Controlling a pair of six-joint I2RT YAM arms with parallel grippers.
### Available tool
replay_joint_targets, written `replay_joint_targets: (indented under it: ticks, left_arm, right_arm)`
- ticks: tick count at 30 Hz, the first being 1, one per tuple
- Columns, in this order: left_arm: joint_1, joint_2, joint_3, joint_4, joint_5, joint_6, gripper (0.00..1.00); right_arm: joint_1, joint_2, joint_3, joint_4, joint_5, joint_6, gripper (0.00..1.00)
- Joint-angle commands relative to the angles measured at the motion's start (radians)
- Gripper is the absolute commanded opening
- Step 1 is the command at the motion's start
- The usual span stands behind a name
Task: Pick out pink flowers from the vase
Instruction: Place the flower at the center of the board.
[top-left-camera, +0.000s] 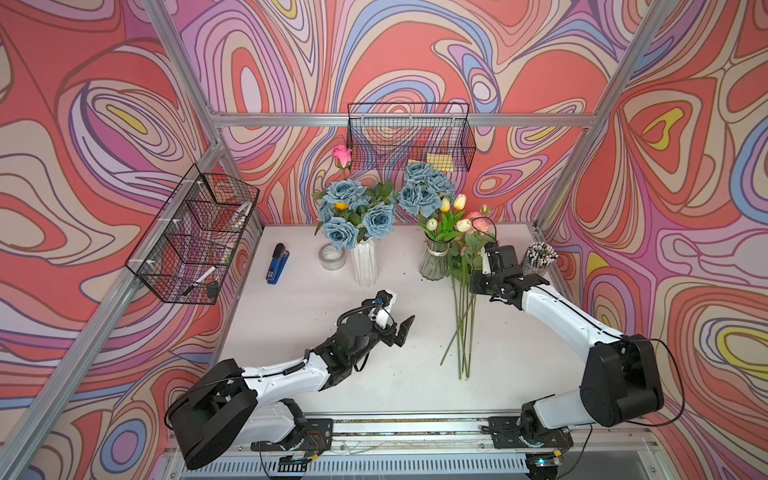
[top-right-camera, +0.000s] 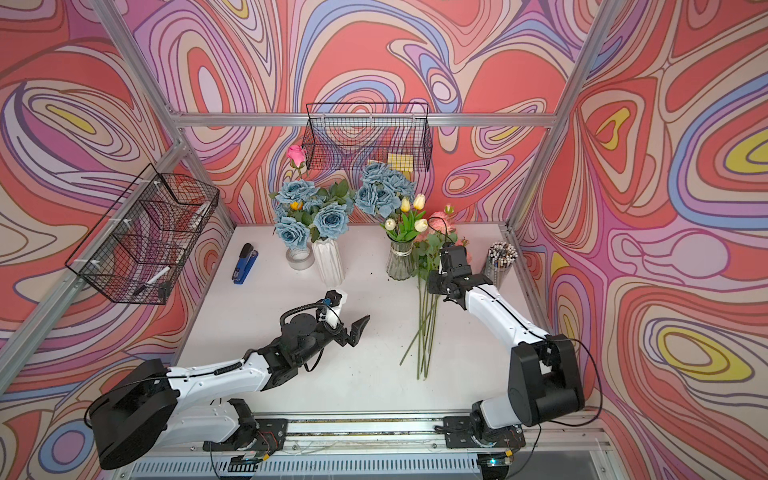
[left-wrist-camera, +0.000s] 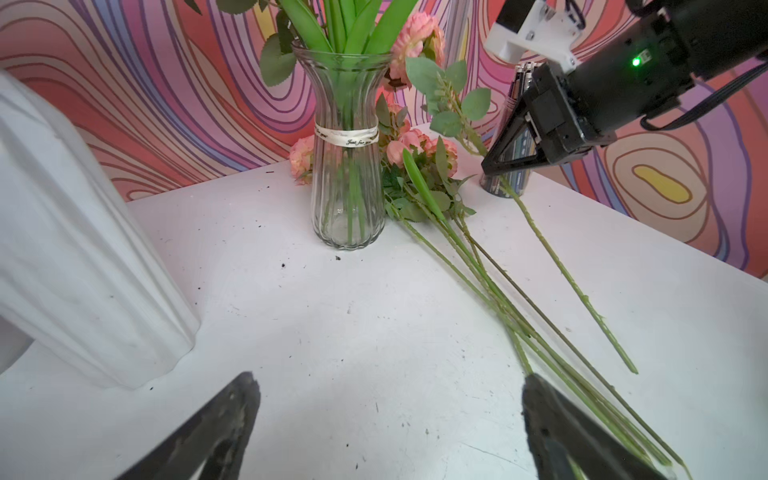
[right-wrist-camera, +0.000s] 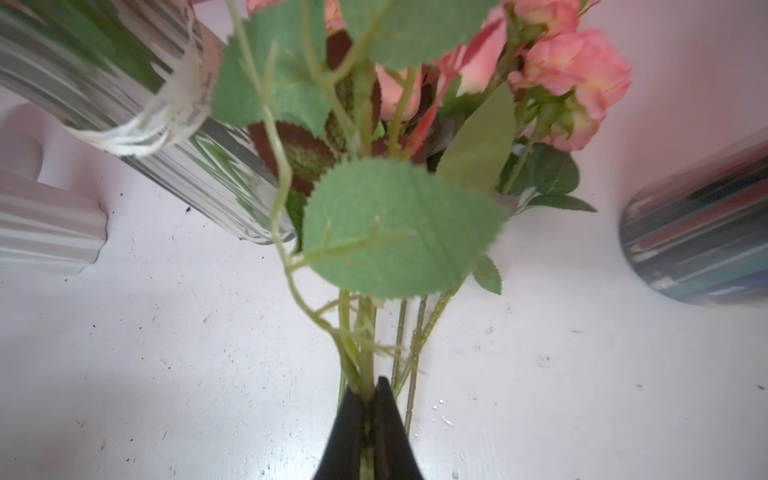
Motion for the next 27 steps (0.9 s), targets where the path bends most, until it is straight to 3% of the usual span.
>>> replay_joint_targets:
  ticks: [1,10,20,27]
  left_arm:
    - [0.0,-0.042,-0.026,0.055,-0.065,0.047,1.0]
    - [0.001,-0.091,-0.065,0.064,-0.128,0.074,1.0]
    - [0.0,-0.114,-0.069,0.04,-0.158,0.087,1.0]
    - [0.001,-0.105,-0.06,0.031,-0.168,0.086,1.0]
  right_arm:
    - [-0.003,0.042,0.023,0.088,-0.114,-0.009,0.0]
    - [-0.003,0.206,0.109,0.137,-0.241,-0.023,0.0]
    - [-0.004,0.368,0.222,0.053,-0.191,-0.005,0.0]
    - [-0.005,0.383,0.203,0.047,-0.162,0.003,0.0]
